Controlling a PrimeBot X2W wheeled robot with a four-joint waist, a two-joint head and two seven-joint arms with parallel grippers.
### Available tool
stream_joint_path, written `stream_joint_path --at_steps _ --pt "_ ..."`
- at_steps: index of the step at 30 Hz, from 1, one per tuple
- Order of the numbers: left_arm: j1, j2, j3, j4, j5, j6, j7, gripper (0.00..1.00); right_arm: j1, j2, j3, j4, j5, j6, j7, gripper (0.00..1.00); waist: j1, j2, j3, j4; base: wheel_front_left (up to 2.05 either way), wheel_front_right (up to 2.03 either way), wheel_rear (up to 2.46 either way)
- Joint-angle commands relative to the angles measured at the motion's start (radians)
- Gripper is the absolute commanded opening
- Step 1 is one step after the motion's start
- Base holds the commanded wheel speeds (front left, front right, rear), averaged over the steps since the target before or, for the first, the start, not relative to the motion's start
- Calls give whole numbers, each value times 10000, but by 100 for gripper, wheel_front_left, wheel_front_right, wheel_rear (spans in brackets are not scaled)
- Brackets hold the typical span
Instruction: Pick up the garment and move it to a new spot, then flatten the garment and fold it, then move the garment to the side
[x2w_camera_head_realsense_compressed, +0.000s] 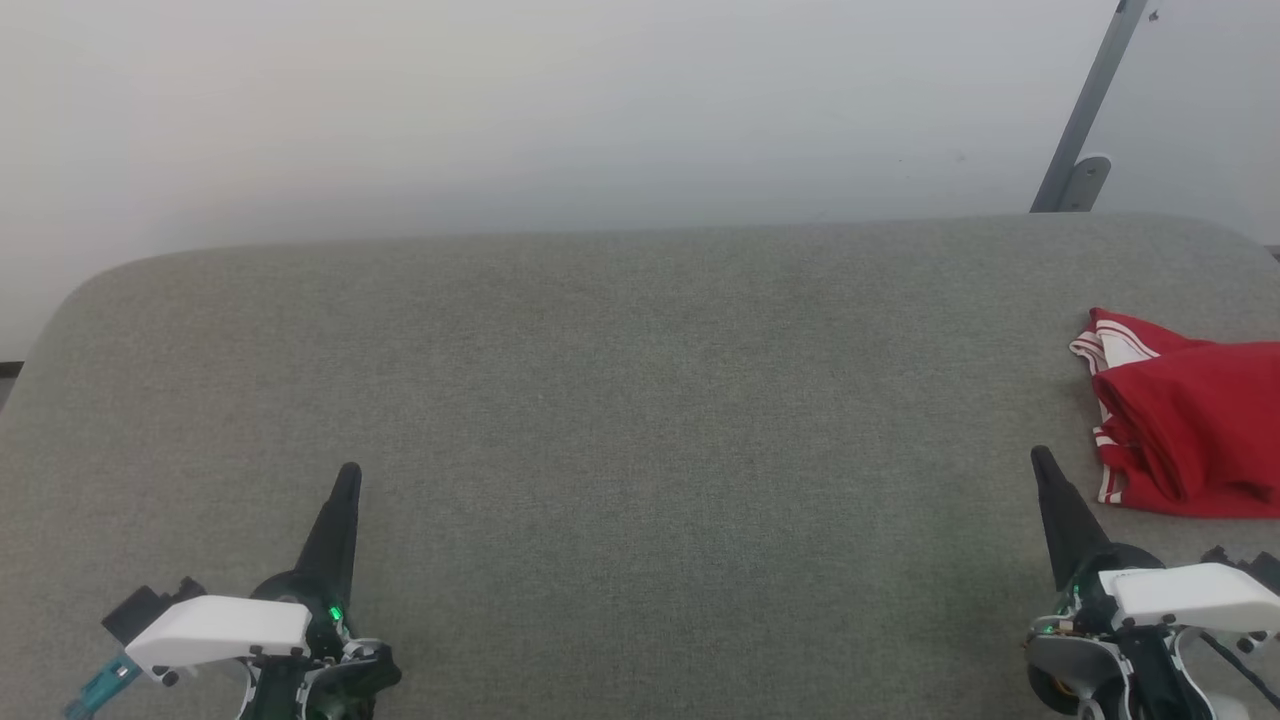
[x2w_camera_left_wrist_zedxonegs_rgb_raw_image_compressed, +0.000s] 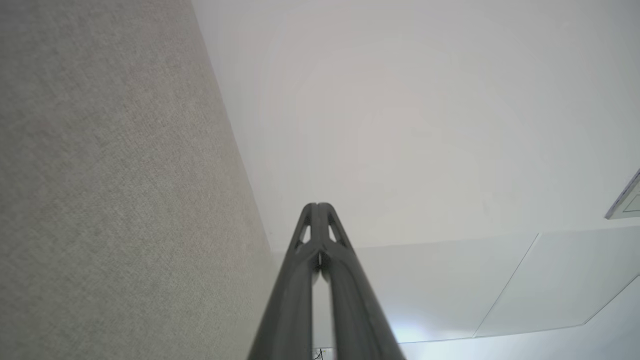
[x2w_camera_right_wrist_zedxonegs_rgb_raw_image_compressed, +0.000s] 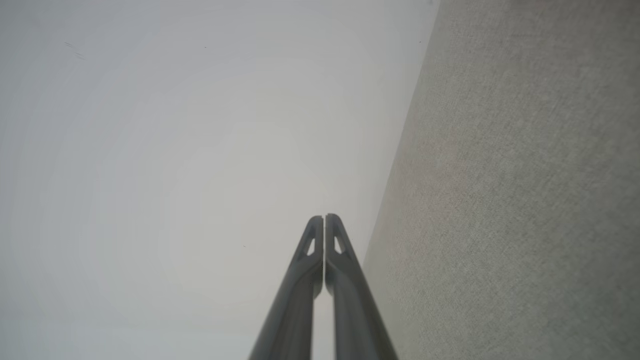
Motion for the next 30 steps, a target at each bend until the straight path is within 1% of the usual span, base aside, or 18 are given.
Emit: stream_joint_path --at_steps 1,10,30 --pt "-186 -21 46 -52 -180 -30 88 0 -127 29 20 -94 243 4 74 0 0 -1 6 -5 0 0 0" --pt "-239 -96 60 -49 -652 -32 214 0 -161 34 33 -107 822 4 204 0 0 -1 40 -33 0 0 0" --pt "-238 -91 56 -49 -647 -32 213 0 -149 34 32 -101 792 4 202 0 0 -1 40 -33 0 0 0"
